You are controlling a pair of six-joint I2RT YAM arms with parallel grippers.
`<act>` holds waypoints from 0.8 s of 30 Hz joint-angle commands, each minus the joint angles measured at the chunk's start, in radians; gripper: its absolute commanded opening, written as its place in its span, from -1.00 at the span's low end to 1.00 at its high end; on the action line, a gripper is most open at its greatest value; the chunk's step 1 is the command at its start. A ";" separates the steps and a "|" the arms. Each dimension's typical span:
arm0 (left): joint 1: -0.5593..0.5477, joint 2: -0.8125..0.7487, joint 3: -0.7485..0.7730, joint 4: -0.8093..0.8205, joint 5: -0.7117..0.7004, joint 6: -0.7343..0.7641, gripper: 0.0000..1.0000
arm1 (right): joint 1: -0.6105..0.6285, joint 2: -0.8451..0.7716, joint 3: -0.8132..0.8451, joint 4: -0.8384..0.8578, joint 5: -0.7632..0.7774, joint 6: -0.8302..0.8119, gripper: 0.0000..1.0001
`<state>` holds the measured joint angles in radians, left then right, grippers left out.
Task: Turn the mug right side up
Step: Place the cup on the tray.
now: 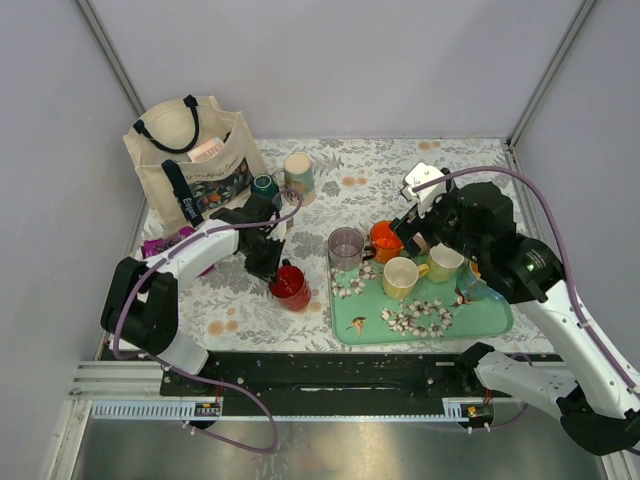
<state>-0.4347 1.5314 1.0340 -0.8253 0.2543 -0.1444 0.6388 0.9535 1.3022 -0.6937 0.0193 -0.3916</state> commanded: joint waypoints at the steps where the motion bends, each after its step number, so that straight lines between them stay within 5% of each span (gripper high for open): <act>1: -0.032 -0.008 0.102 -0.015 0.036 0.130 -1.00 | -0.047 0.001 -0.018 0.037 0.041 -0.023 0.95; 12: -0.228 0.061 0.454 -0.113 0.103 0.594 -1.00 | -0.154 0.031 0.026 0.199 0.111 0.032 0.93; 24: -0.492 0.185 0.523 -0.140 -0.030 0.712 -1.00 | -0.287 -0.006 0.003 0.376 0.248 0.148 0.91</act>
<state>-0.8589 1.7016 1.5192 -0.9810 0.2707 0.4904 0.3939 0.9409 1.2846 -0.3882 0.1963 -0.3195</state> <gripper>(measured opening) 0.079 0.961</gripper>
